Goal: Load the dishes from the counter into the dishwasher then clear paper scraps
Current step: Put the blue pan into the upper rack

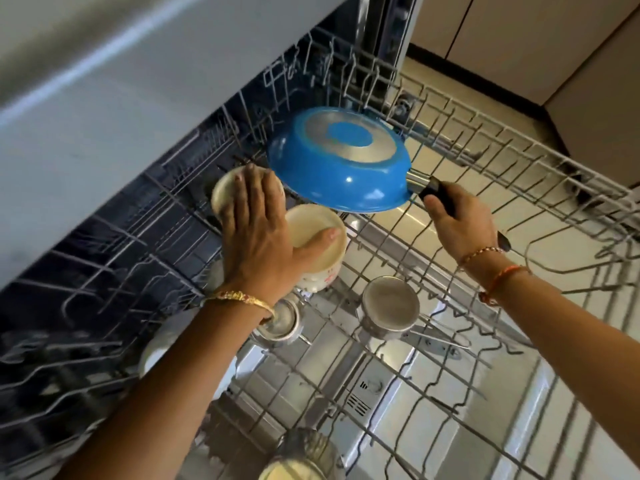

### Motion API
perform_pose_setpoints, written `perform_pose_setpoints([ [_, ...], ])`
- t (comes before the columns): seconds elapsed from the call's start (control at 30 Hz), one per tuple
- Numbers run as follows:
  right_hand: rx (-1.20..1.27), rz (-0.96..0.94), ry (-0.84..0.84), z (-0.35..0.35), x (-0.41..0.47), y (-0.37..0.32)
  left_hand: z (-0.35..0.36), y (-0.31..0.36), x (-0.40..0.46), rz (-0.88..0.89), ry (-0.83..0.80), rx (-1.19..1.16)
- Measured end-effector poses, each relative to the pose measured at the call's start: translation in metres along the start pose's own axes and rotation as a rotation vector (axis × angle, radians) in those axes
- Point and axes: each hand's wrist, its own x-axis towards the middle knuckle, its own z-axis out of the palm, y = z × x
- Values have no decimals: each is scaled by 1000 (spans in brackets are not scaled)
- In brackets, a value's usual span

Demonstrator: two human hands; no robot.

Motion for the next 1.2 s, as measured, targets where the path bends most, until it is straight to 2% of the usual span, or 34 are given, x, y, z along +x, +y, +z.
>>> perform_pose_setpoints([
  [0.3, -99, 2, 101, 24, 0, 4, 7, -6, -9, 8, 90, -56],
  [0.4, -178, -1, 48, 19, -4, 7, 6, -6, -9, 0, 105, -63],
  [0.6, -298, -170, -28, -2, -39, 11, 6, -4, -10, -11, 152, -52],
  [0.7, -436, -271, -133, -29, -75, 17, 1, 0, -12, -52, 81, -56],
  [0.83, -536, -124, -356, -68, -146, 16, -23, 21, -35, -63, -82, -145],
  [0.9, -515, -17, -348, -78, -176, 18, -30, 30, -57, -13, -152, -170],
  [1.0, -486, 23, -262, -82, -203, 39, -32, 40, -91, 69, -245, -205],
  [1.13, -704, -99, -392, -84, -213, 52, -20, 59, -129, 189, -352, -201],
  [1.2, -720, -155, -396, -84, -214, 56, -9, 75, -145, 214, -352, -253],
])
